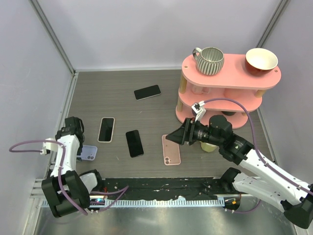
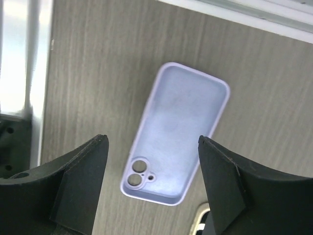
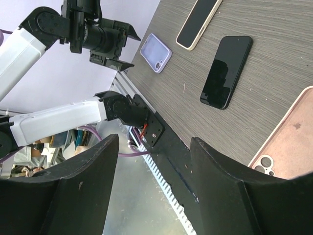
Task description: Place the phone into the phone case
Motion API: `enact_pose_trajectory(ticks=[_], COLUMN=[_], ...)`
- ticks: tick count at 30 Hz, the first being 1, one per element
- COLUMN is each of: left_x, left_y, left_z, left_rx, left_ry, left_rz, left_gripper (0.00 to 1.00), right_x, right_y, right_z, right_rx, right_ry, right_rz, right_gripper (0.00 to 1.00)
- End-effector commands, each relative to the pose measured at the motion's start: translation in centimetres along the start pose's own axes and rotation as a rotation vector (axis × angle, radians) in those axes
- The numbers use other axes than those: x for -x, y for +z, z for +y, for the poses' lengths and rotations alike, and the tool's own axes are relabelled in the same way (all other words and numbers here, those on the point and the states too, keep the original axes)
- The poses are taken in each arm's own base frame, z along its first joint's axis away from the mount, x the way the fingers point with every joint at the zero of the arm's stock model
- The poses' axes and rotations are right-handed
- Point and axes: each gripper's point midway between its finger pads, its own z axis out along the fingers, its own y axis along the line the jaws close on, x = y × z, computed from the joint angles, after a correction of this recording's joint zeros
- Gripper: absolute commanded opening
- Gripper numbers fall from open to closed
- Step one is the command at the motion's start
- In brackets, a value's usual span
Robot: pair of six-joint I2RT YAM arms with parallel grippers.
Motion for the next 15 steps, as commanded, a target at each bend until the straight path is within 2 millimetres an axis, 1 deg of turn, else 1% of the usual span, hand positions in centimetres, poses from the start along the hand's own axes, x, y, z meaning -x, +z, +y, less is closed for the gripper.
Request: enact_pose_trajectory(ticks=[1,3,4,7,9,13,15], left_x=[-0.1,-0.4,-1.0,-2.2,-2.3,-2.5,-2.9], left_y=[1.3,2.0,2.4,3.3,3.6,4.0,4.2], left_z=[2.2,2.5,2.8,2.2,2.2,2.9,3.5], left_rx=[0.073,0.083,0.091,0.065,0.078,0.144,0.175], left_ry=[-0.001,-0.016,-0.022,-0.019,-0.008,0.028,0.029], left_rz=[-0.006,0.005,0.031,0.064,0.070,0.070,0.075], left_gripper=[0.77,0.77,0.77,0.76,0.75,0.74,0.72], right_x=[1.5,1.5,1.5,1.6,1.5,1.6,1.7], right_y=[0.0,0.2,0.2,0.4,0.4,0.2,0.1], right_z=[1.5,1.5,1.6,1.6,1.4,1.2,1.3], right_rx=[0.034,0.040,0.040,0.040,0.037,0.027,0.031], right_ry=[-0.003,0.001,0.004,0.007,0.007,0.007,0.006], right_rz=[-0.045,-0.042,-0.040,-0.040,-0.039,-0.051,-0.058], right_gripper=[0.66,0.65,0.65,0.65,0.65,0.65,0.65])
